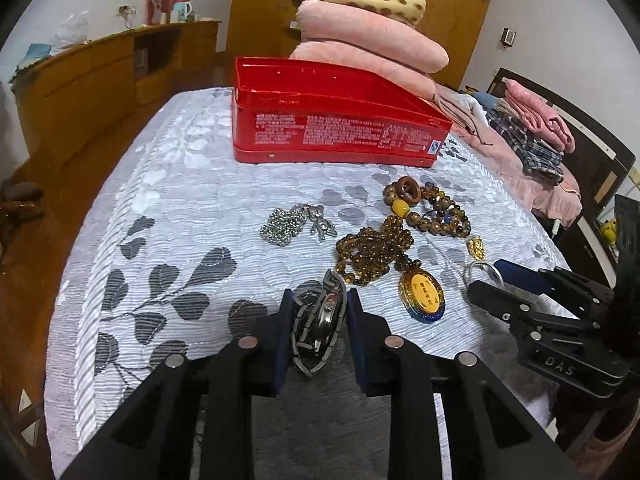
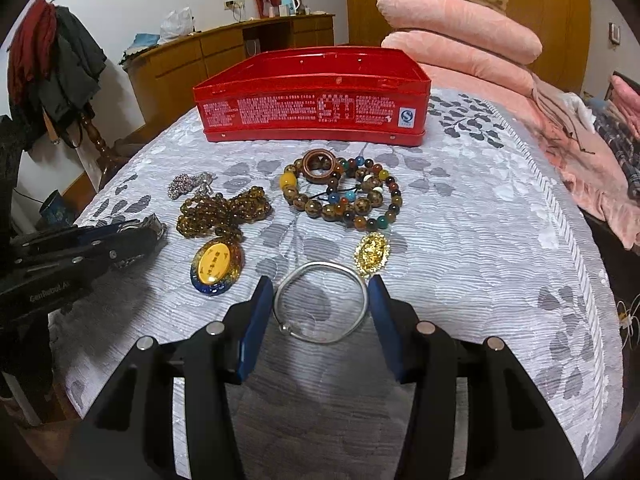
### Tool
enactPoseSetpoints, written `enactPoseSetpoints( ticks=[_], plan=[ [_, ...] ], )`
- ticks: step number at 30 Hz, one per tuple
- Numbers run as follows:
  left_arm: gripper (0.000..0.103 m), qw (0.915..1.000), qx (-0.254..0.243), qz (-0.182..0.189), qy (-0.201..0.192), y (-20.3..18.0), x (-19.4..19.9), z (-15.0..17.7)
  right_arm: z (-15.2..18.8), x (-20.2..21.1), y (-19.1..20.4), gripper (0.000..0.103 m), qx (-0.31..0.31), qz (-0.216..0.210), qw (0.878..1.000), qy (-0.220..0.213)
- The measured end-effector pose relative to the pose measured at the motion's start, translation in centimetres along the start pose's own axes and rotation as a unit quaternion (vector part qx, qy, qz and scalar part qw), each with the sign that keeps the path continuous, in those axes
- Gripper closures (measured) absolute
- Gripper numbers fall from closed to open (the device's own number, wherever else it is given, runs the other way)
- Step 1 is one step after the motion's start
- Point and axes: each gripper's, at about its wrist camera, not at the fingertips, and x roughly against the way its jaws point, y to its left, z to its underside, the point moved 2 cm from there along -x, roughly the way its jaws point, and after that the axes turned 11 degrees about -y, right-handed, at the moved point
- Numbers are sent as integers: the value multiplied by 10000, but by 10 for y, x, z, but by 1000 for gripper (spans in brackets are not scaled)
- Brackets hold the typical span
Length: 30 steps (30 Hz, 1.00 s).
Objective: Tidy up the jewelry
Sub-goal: 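Lift the watch and bangle and carry both over the red tray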
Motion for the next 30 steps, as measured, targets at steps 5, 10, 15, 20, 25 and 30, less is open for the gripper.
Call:
enactPoseSetpoints(
  ticks=[5, 10, 15, 20, 25, 30],
  plan=[
    [77, 9999, 12, 3, -118, -2, 6, -6, -7, 11, -1, 56, -14, 5, 9999, -137],
    [77, 9997, 26, 12, -231, -3, 7, -17, -19, 13, -2, 56, -9, 4, 9997, -239],
    [77, 9995, 106, -20, -285, -1, -2, -33, -32, 6, -4, 55, -62, -22, 9996, -259],
    [77, 9991, 133, -81, -401, 1, -12, -52, -55, -2, -7, 55, -93, -19, 9992, -392],
    [77, 9986, 178, -110, -477, 1, -20, -71, -77, -12, -13, 55, -175, -7, 9986, -508],
    [77, 9981, 168, -118, -583, -1, -25, -91, -98, -19, -18, 55, -250, 13, 9979, -604]
  ],
)
